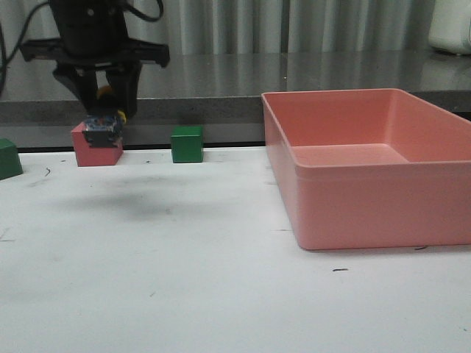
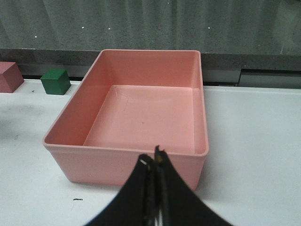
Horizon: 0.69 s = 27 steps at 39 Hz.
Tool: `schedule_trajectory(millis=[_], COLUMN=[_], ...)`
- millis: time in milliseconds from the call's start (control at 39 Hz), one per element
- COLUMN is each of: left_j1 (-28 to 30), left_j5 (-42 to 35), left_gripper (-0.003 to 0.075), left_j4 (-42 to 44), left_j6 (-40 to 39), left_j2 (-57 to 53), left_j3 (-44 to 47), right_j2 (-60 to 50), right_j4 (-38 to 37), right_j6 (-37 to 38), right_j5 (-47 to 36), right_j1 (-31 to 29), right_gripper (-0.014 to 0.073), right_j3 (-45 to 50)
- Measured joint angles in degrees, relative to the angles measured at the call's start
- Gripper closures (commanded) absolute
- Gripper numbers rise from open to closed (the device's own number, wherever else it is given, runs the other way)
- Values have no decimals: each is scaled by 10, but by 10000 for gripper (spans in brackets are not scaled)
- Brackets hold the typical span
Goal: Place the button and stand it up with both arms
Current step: 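Lift the button with the left gripper and rotate it cap-up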
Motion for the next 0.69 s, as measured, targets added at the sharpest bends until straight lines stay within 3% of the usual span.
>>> schedule_trajectory(millis=[359,692], left_j1=[0,20], left_j5=[-238,-559], left_gripper=[481,477], left_j4=[50,63], left_j6=[-16,-24], left_j2=[-153,-214], left_j3=[247,460], right_j2=[0,0], right_j4=[0,0], right_j6=[0,0], right_j5=[0,0], right_j1=[0,0], right_gripper=[654,654], right_j3=[0,0])
